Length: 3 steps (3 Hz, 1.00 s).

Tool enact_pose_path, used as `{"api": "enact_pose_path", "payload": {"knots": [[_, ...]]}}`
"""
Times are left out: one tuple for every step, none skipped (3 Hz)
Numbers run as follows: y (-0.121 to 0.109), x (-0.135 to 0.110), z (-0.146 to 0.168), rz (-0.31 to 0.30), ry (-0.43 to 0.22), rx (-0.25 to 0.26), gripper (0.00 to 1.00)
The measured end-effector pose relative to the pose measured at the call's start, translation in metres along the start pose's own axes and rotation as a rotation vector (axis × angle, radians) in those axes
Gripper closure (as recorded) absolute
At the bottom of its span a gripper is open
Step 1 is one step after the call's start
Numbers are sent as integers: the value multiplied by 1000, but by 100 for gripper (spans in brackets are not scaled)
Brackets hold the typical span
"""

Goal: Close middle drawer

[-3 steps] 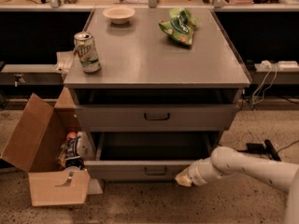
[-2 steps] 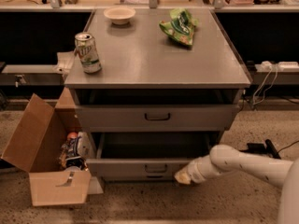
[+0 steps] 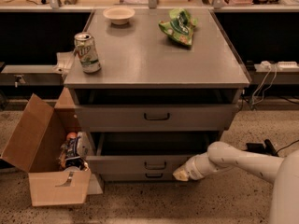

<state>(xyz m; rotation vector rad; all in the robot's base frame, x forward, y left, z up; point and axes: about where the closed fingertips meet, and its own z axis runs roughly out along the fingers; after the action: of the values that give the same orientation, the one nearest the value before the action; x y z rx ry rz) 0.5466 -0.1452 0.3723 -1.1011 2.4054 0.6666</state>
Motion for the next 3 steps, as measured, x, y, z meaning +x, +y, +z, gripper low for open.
{"api": "enact_pose_path", "payload": {"knots": [[2, 1, 0, 0, 0, 0, 100], [-10, -12, 8, -6, -7, -7, 100], [-11, -13, 9, -7, -8, -8, 100]]}}
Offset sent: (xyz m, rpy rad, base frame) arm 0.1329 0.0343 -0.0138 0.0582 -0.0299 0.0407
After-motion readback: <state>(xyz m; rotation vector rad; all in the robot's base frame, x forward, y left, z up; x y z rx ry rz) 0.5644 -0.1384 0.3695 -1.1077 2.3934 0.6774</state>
